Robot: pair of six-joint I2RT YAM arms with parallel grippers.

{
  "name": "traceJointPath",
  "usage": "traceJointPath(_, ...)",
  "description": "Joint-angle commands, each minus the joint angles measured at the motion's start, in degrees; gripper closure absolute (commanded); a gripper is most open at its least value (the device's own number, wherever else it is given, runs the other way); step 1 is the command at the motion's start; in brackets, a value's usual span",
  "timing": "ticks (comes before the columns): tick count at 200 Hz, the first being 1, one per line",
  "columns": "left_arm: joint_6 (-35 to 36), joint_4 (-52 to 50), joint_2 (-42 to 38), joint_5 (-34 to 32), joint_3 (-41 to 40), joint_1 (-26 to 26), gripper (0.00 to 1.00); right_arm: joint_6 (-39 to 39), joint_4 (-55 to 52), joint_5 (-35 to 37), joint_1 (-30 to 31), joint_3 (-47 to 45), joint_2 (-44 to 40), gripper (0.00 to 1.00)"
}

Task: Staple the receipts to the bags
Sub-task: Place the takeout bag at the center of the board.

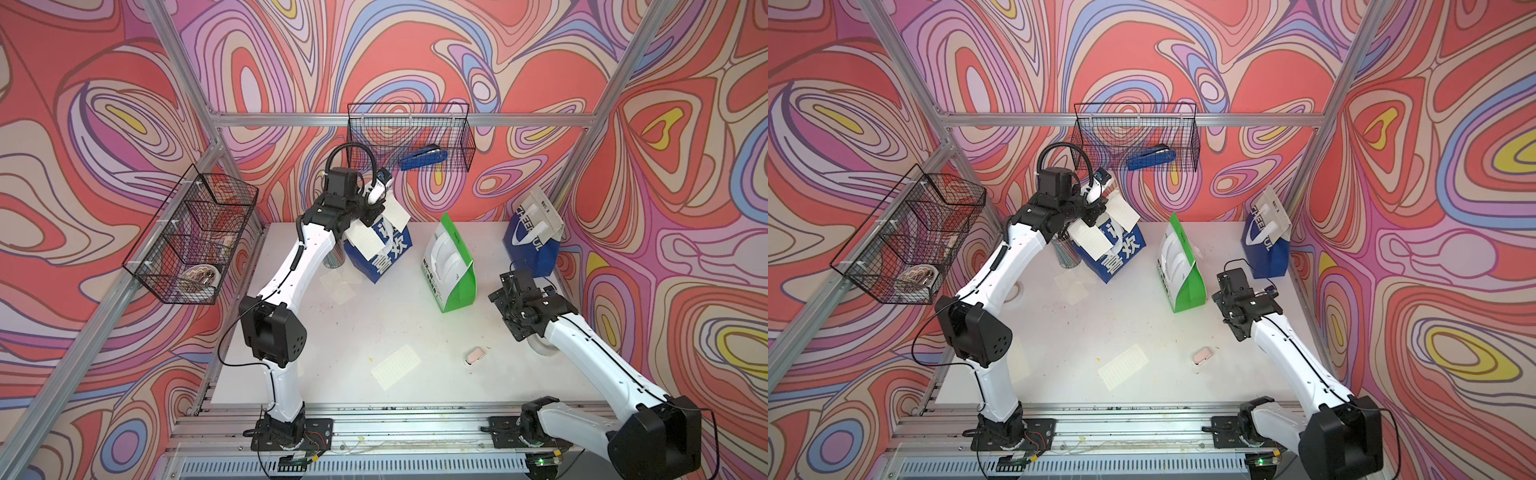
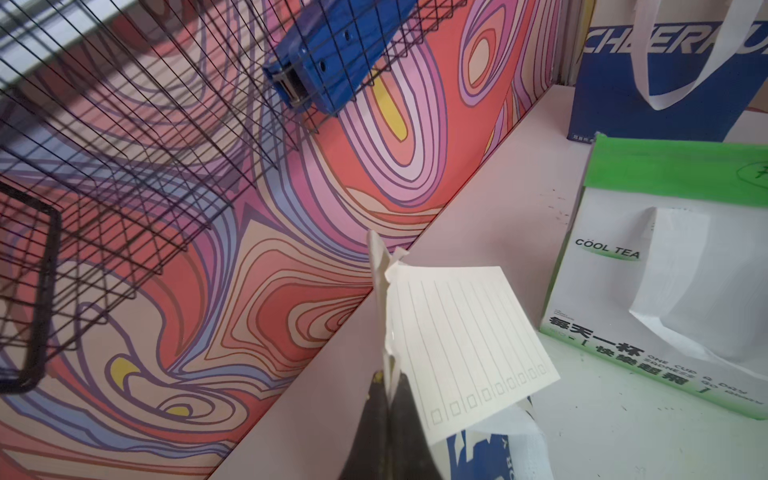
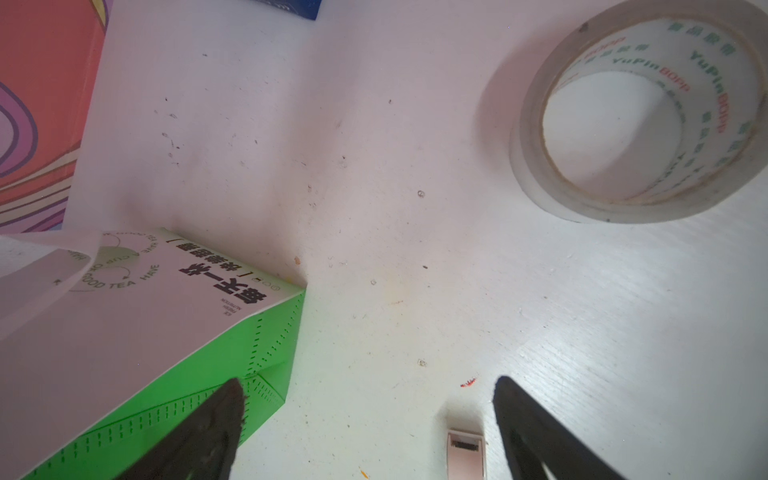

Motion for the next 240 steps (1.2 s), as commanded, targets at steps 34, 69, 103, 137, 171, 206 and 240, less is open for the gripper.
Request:
traceJointPath(34, -3.4, 7.7, 6.4, 2.4, 8.1, -0.1, 1.00, -9.3, 4.4, 0.5, -0.3, 6.0, 2.1, 0.05)
traceJointPath(69, -4.7, 9.7, 8.3, 3.8, 8.7, -0.5, 1.00, -18.2, 6.6, 1.0, -0.3, 10.1, 2.4, 0.05)
traceJointPath(103, -4.0, 13.6, 10.8, 2.4, 9.0, -1.0, 1.00, -27.2, 12.8, -3.5, -0.3, 10.9, 0.3, 0.06)
traceJointPath(137, -7.1, 17.6, 14.6, 1.9, 9.6, -1.2, 1.00, -36.3, 17.3, -7.0, -0.3, 11.9, -2.5, 0.13)
traceJointPath(171, -8.9, 20.3, 16.8, 2.3, 9.6, -1.6, 1.00, -47.5, 20.2, -13.5, -0.3, 13.9, -4.2, 0.24)
traceJointPath(206, -8.9, 23.1, 16.9, 2.7, 8.6, -2.2, 0.82, -55.9, 15.1, -20.8, -0.3, 21.8, 1.3, 0.27)
traceJointPath(240, -10.2, 25.9, 15.5, 5.3, 7.1, -2.2, 0.76, -59.5, 10.8, -24.5, -0.3, 27.6, 8.4, 0.30)
